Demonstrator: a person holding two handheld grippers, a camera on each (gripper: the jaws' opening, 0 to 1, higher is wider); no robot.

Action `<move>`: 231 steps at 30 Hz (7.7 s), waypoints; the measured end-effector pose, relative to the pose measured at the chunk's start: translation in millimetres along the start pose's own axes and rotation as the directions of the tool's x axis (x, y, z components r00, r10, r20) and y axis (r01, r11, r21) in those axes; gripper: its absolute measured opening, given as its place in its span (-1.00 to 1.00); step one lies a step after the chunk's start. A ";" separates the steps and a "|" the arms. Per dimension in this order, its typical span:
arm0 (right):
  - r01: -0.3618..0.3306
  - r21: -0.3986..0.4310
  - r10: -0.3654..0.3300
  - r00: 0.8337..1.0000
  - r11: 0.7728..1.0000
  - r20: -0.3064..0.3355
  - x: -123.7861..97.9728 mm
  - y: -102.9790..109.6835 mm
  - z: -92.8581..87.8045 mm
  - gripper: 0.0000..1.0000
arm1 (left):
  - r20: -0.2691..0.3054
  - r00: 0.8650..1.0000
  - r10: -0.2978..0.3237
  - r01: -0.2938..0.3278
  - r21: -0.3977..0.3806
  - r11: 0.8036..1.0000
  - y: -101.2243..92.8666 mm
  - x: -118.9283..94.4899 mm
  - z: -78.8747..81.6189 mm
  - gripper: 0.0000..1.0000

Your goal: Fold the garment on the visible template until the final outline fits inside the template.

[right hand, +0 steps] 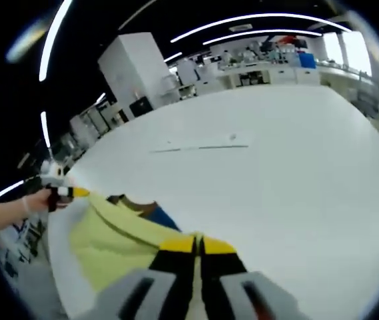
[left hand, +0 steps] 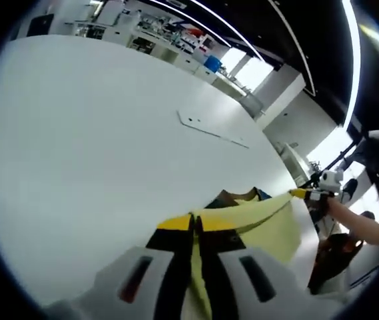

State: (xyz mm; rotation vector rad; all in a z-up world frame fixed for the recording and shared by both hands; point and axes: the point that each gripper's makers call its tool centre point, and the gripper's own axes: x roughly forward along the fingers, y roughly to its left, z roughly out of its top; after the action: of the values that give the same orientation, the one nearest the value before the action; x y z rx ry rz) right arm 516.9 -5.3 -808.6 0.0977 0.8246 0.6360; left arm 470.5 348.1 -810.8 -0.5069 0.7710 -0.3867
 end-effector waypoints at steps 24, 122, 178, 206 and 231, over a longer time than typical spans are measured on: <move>-0.023 0.001 0.023 0.999 1.000 -0.023 14.9 -9.4 -17.5 -1.00 | -0.020 1.000 -0.003 0.003 -0.012 1.000 19.8 13.5 -8.6 -1.00; -0.202 -0.219 0.212 0.977 0.955 0.026 25.0 57.2 -22.3 0.86 | -0.062 0.965 -0.255 0.262 0.261 0.929 -58.7 18.4 -19.6 0.88; -0.204 -0.110 0.205 0.979 0.973 -0.003 -82.4 73.0 -139.7 -0.08 | -0.077 0.978 -0.192 0.202 0.160 0.966 -61.8 -92.8 -135.5 -0.24; -0.199 -0.023 0.200 0.980 0.980 0.004 -67.4 75.6 -143.7 -0.87 | -0.053 0.977 -0.205 0.211 0.153 0.965 -50.3 -75.0 -136.3 -1.00; -0.196 -0.042 0.196 0.981 0.980 -0.003 -74.1 68.2 -146.1 -1.00 | -0.061 0.981 -0.184 0.191 0.157 0.969 -47.8 -87.9 -138.5 -1.00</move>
State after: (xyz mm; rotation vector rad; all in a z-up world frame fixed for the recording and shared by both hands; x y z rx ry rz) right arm 342.2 -14.8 -838.4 0.1425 0.8062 0.8389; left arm 303.3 313.6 -819.0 -0.4197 0.7304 -0.6338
